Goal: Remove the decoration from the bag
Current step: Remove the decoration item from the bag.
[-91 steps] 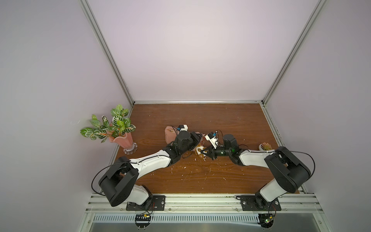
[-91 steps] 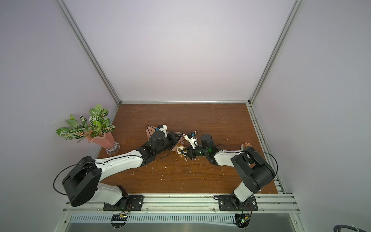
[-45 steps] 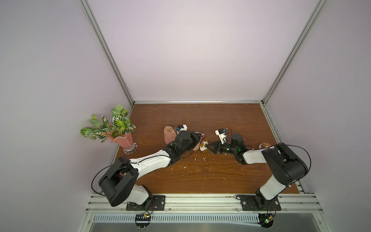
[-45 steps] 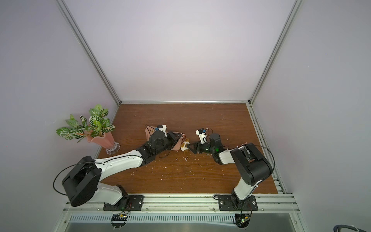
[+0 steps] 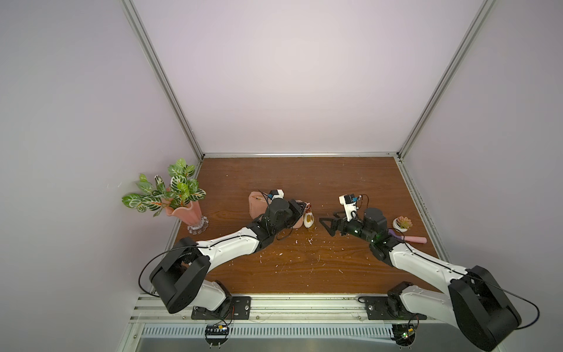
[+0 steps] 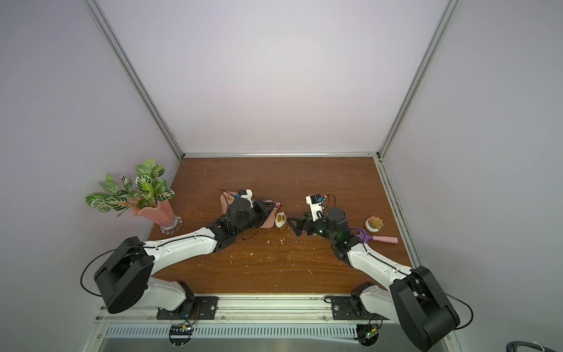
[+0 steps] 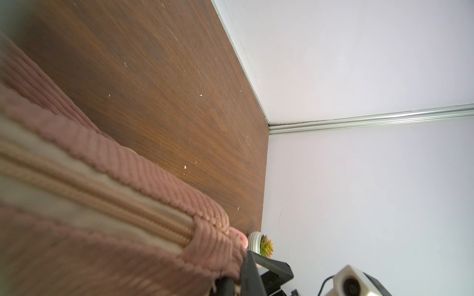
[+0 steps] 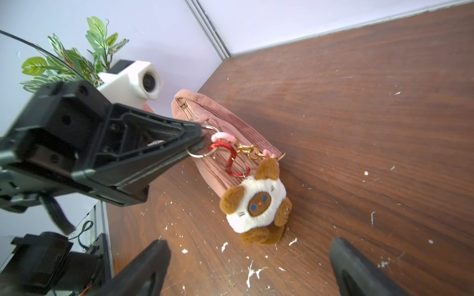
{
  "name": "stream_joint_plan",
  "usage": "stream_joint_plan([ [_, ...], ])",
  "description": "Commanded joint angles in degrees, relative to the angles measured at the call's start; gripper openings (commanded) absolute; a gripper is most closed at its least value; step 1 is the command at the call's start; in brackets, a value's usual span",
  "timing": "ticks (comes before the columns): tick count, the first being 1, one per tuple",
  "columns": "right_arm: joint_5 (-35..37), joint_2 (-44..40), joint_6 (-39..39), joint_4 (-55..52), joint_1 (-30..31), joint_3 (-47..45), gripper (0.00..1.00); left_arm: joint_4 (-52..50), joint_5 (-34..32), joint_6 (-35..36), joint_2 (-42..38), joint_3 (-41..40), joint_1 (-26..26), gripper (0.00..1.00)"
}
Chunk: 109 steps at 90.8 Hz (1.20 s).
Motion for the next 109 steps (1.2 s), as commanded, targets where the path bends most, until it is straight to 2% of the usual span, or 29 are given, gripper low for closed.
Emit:
stream_joint_plan([
  [1,9.46,-3.00,0.15,-0.33,3.70,-0.21,1.00,3.17,0.56,-0.77,-0.66,1.05,0.64,0.00],
  [15,17.44,-3.28,-0.30,5.90,7.38,-2.15,1.00,3.81,1.36,-3.24,-0.48,0.95,0.65,0.00],
  [31,24.03,0.05,-2.68,14.57,9.69,-4.29,0.96,4.12,2.29,-6.12,-0.31,0.87,0.65,0.00],
  [63,25.12,10.30,-6.75,22.09,12.59,-1.04,0.87,6.39,5.34,-11.80,0.58,0.12,0.65,0.00],
  [109,24.99,16.82,-9.49,23.93,12.75,3.94,0.74,6.20,5.48,-12.13,0.29,-0.47,0.65,0.00],
])
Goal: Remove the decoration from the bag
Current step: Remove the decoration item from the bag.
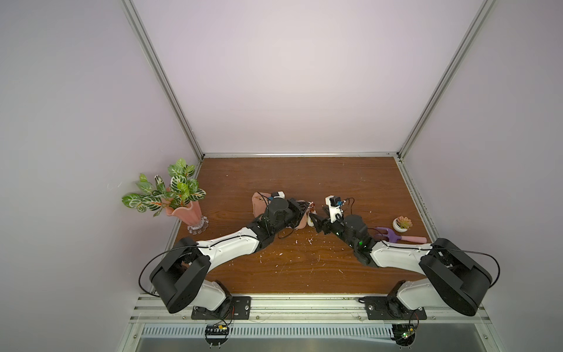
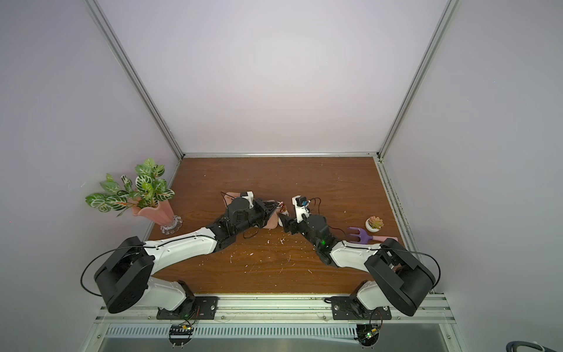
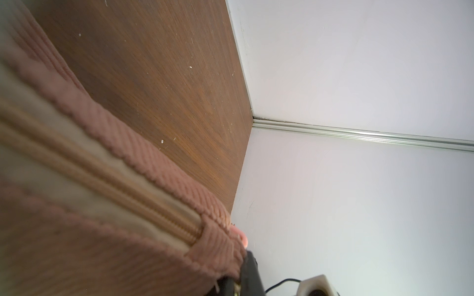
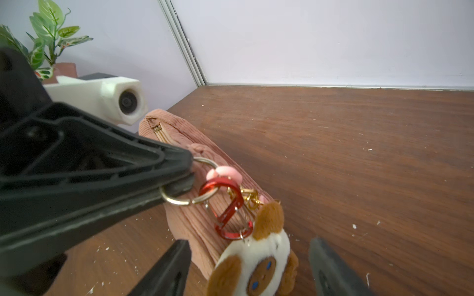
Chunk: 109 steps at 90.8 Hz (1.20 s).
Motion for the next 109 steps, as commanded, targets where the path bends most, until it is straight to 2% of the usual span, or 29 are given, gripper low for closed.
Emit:
stream_joint_plan([
  [1,1.15,1.22,-1.97,2.48,0.30,2.93,0.73,3.23,0.98,-0.12,0.24,-0.40,0.65,0.00],
  [30,0.86,4.82,-2.65,3.72,0.16,5.06,0.63,3.30,1.19,-0.27,0.09,-0.52,0.73,0.00],
  [70,0.41,5.57,-2.97,3.82,-0.42,6.10,0.55,3.20,1.18,-0.08,-0.37,-0.47,0.73,0.00],
  [109,-1.49,7.07,-2.31,5.23,-0.73,6.39,0.41,3.28,1.30,-0.01,-0.37,-0.17,0.74,0.00],
])
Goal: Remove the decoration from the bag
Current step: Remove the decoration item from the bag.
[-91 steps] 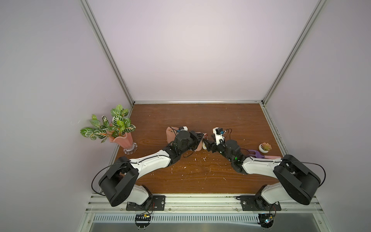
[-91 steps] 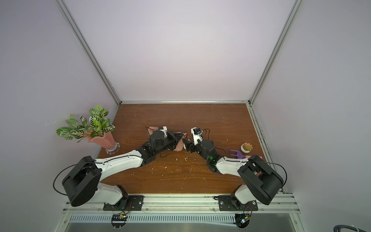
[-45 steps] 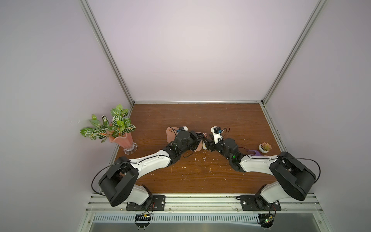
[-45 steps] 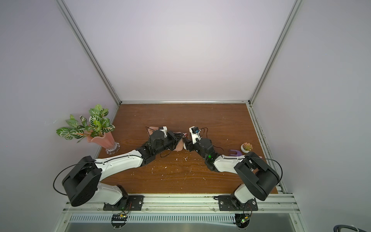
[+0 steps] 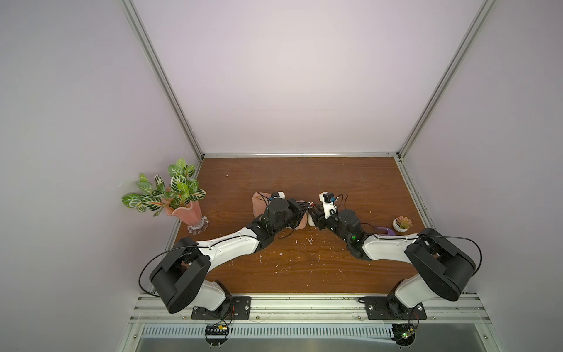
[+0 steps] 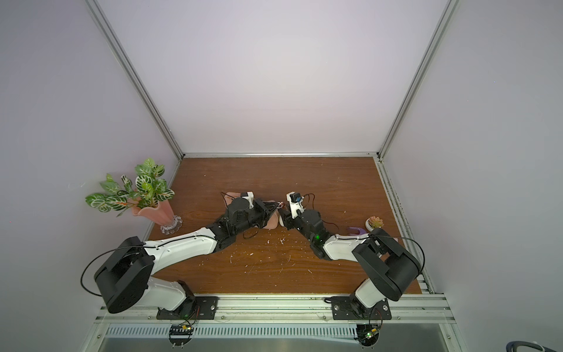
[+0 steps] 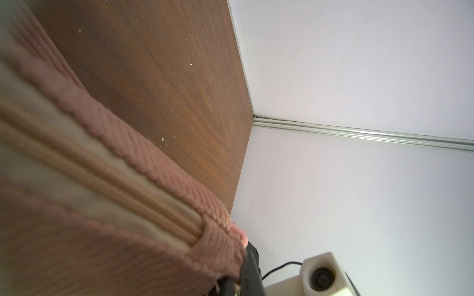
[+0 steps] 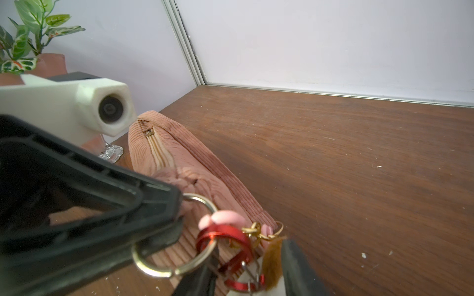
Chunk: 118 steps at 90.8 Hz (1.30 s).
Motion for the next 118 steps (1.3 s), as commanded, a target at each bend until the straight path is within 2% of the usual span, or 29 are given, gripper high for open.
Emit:
stream_joint_plan([
  [1,-0.90,-0.01,0.20,2.87,-0.30,1.87,0.40,3.24,0.84,0.22,-0.37,-0.03,0.69,0.00],
  [17,-1.33,0.05,0.40,2.90,-0.44,2.04,0.34,3.23,0.84,0.17,-0.37,-0.01,0.69,0.00],
  [49,-2.54,-1.43,0.70,2.35,-0.75,1.39,0.15,3.16,0.65,0.22,-0.46,-0.09,0.69,0.00],
  [66,-2.55,-2.02,1.09,2.42,-0.92,0.53,0.09,3.25,0.58,0.35,-0.53,-0.12,0.69,0.00],
  [80,-2.45,-2.43,1.43,2.36,-1.16,-0.42,0.00,3.34,0.32,0.47,-0.63,-0.13,0.69,0.00],
  [118,0.56,-4.33,4.45,1.26,-2.48,-4.45,0.00,3.80,-0.31,0.67,-1.30,-0.13,1.00,0.00],
])
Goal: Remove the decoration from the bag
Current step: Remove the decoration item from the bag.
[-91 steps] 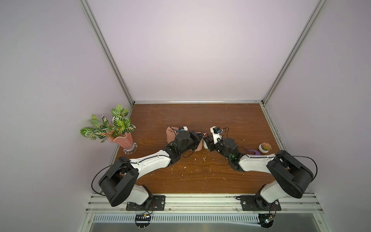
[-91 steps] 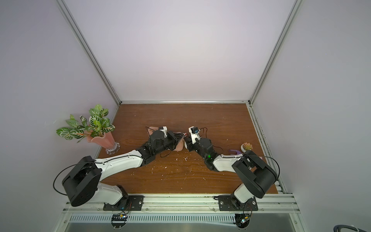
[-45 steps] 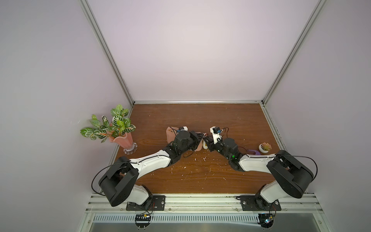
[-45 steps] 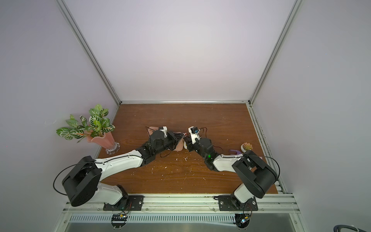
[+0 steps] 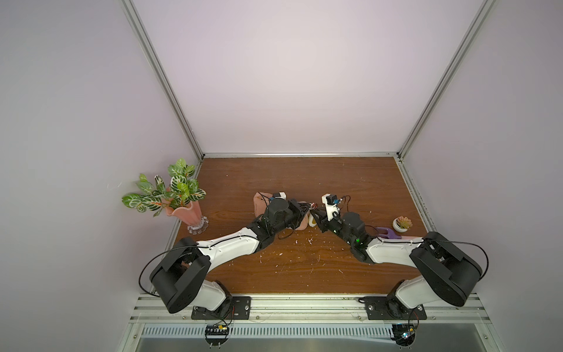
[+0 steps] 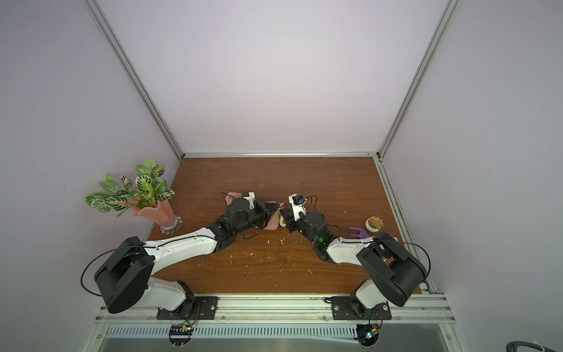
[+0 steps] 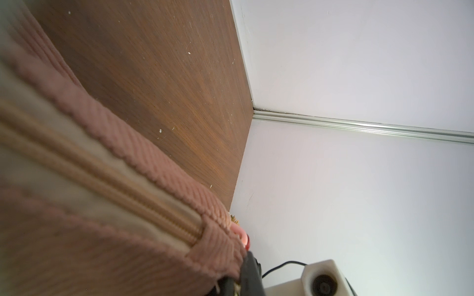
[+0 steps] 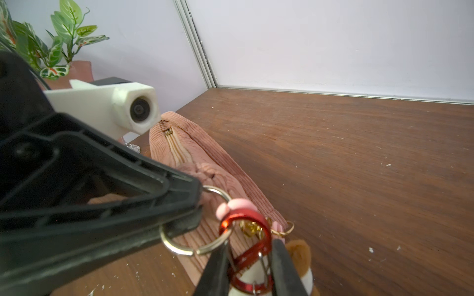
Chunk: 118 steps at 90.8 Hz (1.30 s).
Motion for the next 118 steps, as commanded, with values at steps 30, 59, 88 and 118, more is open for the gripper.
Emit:
stream_joint_plan([
  [30,10.07,-1.25,9.89,-3.48,-3.61,-1.39,0.00,3.40,-1.78,0.84,-2.17,-0.54,1.22,0.00],
  [59,13.18,-2.02,13.50,-7.26,-5.28,-0.64,0.00,3.30,-2.15,0.79,-2.96,-1.43,1.39,0.00],
  [88,19.29,-2.76,17.87,-14.18,-7.55,-0.43,0.00,3.04,-2.97,1.01,-4.21,-2.12,1.83,0.00],
  [118,19.57,-2.48,20.10,-14.88,-8.68,-0.64,0.00,2.62,-3.06,1.40,-4.59,-2.19,2.15,0.00],
])
